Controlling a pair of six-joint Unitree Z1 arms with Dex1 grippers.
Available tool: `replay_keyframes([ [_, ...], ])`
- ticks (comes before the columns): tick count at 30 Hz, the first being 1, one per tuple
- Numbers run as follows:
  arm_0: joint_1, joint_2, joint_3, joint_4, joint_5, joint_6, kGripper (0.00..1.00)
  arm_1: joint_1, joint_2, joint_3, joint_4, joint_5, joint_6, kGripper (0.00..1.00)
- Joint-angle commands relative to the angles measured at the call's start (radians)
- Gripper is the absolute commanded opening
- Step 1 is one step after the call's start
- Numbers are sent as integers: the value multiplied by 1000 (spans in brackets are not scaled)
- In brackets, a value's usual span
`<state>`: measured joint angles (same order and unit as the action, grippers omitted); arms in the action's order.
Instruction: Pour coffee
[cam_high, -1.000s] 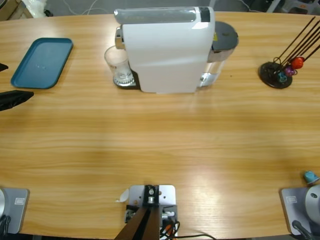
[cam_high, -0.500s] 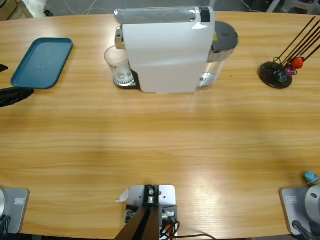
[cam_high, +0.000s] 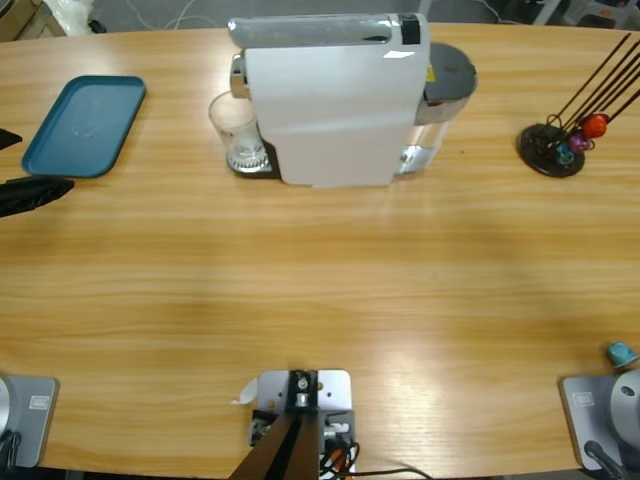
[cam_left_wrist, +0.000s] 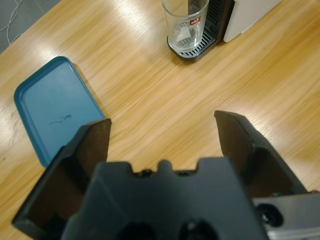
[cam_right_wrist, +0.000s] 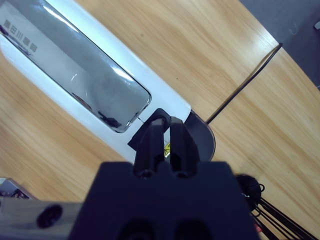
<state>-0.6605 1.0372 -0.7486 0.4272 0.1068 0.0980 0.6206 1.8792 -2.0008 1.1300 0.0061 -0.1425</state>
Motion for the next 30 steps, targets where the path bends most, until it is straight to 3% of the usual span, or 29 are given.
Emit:
replay_keyframes([
  [1,10,30,9,16,8,-11,895,10,44,14,21,25,-11,0],
  [14,10,30,9,16,8,-11,895,18,74,39,22,51,-6,0],
  [30,10,35,8,15,2,-11,895,-21,23,54,21,-14,-12,0],
])
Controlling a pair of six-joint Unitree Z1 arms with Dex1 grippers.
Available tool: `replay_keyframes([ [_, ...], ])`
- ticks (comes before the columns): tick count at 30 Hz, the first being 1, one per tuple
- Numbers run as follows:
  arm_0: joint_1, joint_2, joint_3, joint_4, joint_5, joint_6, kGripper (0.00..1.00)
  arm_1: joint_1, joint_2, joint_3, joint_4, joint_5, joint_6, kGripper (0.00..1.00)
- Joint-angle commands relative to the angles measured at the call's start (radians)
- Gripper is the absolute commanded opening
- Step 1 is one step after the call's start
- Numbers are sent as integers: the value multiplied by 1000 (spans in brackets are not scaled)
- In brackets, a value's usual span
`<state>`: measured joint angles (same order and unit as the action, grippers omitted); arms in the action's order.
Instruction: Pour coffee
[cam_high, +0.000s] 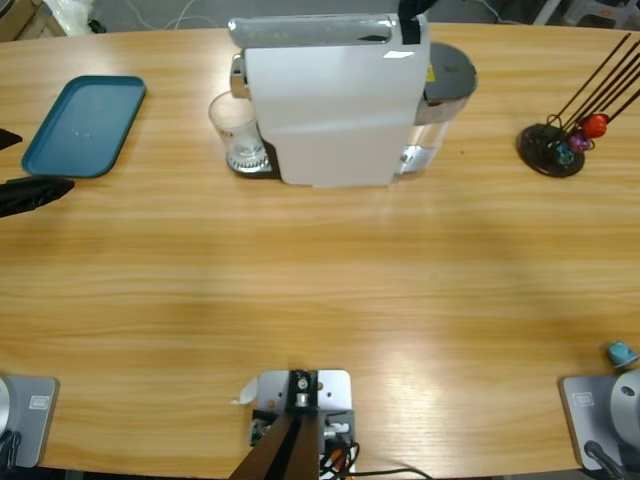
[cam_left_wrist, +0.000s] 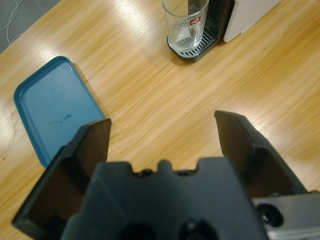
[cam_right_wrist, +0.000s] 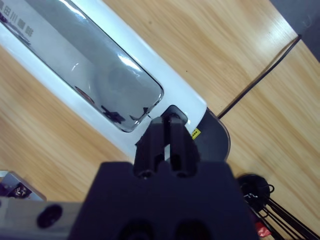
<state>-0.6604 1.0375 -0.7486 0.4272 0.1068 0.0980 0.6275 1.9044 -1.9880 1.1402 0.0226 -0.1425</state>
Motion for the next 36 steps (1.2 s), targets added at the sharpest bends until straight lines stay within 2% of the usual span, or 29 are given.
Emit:
replay_keyframes([
  [1,10,36,8,15,2,-11,895,-29,-2,41,10,-31,-12,0],
  [20,10,41,6,15,-1,-11,895,-28,13,72,1,-29,-12,0],
  [28,10,45,6,10,-5,-11,895,-28,-101,-78,10,-166,-15,0],
  [31,10,47,5,8,-7,-11,895,-18,-99,-103,22,-169,-15,0],
  [36,10,47,6,8,-9,-11,895,30,-69,-12,17,-135,-8,0],
])
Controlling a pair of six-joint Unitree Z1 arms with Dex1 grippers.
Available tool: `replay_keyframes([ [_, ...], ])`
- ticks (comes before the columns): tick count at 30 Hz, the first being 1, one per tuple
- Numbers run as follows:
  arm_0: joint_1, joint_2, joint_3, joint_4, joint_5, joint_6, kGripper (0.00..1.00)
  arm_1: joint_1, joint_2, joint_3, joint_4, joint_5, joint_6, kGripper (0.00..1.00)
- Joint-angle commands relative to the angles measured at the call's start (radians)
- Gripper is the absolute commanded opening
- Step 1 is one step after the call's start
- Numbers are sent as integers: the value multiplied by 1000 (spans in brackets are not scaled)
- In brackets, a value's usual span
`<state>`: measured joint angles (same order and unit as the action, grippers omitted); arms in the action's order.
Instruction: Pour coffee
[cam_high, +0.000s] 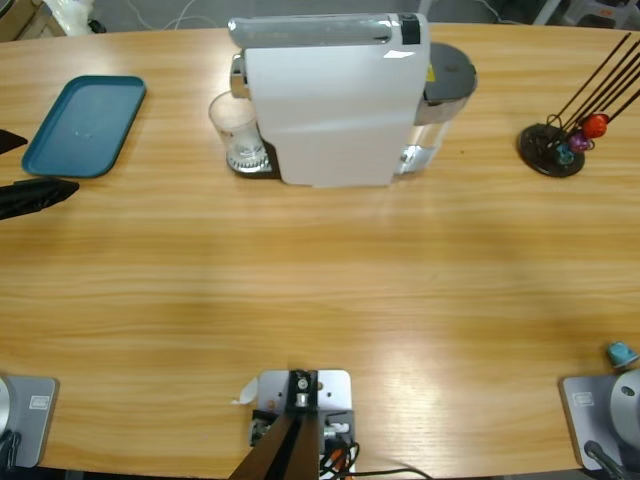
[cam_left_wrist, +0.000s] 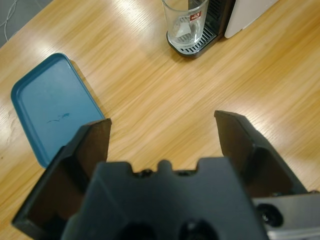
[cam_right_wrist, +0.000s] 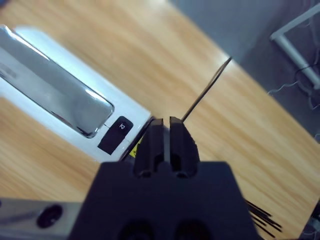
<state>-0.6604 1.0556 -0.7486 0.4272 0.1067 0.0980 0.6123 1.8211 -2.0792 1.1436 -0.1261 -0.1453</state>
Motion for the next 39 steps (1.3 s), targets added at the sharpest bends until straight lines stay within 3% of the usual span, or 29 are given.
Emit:
replay_keyframes([
  [1,10,29,5,8,-10,-11,895,52,26,95,10,26,-4,0],
  [8,10,30,6,8,-10,-11,895,61,100,126,5,84,-5,0],
  [39,10,34,5,8,-12,-12,895,56,138,127,8,100,-10,0],
])
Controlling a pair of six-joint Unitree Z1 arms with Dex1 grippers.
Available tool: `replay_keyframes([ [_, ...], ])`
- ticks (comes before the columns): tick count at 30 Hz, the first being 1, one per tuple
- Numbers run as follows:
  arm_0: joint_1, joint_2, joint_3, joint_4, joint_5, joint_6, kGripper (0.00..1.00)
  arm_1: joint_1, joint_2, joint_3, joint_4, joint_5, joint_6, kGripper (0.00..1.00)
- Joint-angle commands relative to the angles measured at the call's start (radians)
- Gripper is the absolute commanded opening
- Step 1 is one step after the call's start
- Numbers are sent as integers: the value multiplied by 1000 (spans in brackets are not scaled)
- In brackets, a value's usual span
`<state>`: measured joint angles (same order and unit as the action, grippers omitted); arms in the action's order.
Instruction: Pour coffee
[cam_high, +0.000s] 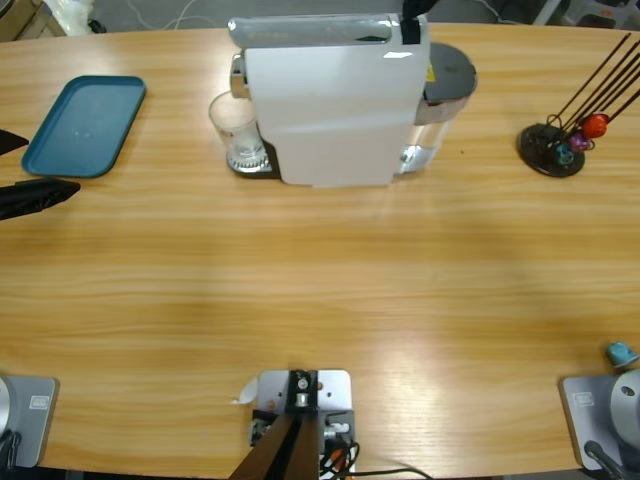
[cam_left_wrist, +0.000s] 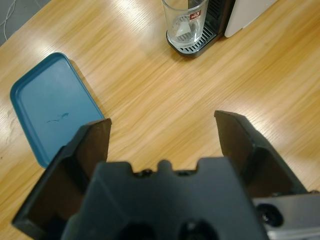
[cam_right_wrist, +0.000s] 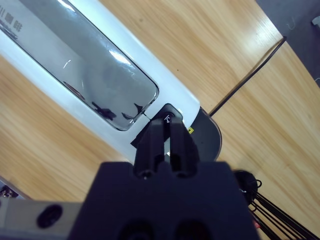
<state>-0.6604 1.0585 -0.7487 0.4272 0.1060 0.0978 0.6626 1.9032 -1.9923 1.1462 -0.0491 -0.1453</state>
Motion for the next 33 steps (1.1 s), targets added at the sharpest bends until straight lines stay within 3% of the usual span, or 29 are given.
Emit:
replay_keyframes([
  [1,10,31,5,8,-11,-12,895,6,57,43,6,24,-10,0],
  [10,10,31,6,8,-11,-12,895,11,31,71,-10,4,-10,0],
  [15,10,33,8,-1,-16,-19,899,11,-168,118,-130,-130,-15,0],
  [20,10,38,13,-12,-27,-20,904,12,-317,257,-150,-108,17,0],
  [21,10,38,15,-13,-32,-20,904,15,-346,303,-148,-100,31,87],
  [22,10,38,18,-17,-36,-20,904,15,-378,353,-149,-95,46,253],
  [27,10,70,20,-36,-62,-21,901,20,-582,657,-228,-57,66,294],
  [29,10,91,20,-45,-82,-23,901,20,-680,794,-305,-36,75,451],
  [31,10,98,26,-54,-86,-23,901,20,-742,890,-359,-28,85,458],
  [33,10,98,36,-63,-86,-24,900,20,-773,953,-401,-24,98,543],
])
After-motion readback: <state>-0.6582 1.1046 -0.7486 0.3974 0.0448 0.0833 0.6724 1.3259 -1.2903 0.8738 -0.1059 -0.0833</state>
